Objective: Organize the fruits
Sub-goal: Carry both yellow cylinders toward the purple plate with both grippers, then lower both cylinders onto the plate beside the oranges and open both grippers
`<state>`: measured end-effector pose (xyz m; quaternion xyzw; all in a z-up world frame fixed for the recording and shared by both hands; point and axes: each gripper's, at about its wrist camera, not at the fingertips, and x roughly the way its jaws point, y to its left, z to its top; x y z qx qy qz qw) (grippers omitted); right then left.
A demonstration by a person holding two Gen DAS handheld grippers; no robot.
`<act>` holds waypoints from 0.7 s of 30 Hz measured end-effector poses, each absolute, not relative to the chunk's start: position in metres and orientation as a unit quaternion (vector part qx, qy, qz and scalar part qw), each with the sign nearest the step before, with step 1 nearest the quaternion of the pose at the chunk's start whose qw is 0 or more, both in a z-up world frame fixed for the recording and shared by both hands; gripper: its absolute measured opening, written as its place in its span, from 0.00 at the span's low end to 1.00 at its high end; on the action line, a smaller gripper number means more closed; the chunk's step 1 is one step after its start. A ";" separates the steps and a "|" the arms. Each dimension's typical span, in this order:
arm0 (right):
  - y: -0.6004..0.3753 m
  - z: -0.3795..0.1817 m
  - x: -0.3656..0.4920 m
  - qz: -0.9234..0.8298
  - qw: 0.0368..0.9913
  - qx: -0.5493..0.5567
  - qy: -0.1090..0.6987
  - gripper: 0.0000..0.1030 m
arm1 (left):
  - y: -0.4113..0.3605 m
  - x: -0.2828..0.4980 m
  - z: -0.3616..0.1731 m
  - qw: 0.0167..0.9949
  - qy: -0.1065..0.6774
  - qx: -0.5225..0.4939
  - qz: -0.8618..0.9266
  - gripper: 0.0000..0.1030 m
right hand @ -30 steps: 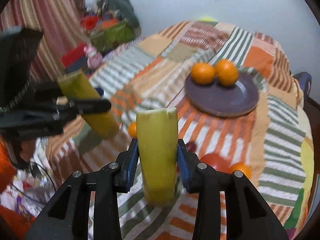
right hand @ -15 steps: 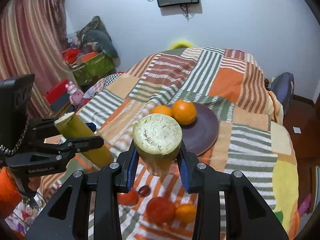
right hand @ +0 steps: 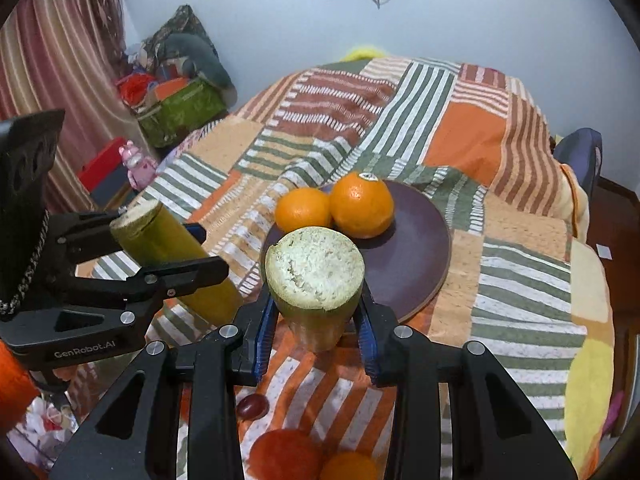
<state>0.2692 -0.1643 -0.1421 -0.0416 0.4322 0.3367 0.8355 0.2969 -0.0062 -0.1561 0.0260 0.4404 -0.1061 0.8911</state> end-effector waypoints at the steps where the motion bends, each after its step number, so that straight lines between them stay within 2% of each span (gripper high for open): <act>1: -0.163 -0.145 0.272 0.339 0.832 -0.041 0.437 0.32 | -0.006 0.300 -0.158 0.891 0.441 0.028 -0.105 0.35; 21: -0.178 -0.161 0.309 0.328 0.833 0.000 0.445 0.32 | -0.025 0.361 -0.196 0.876 0.469 0.034 -0.104 0.35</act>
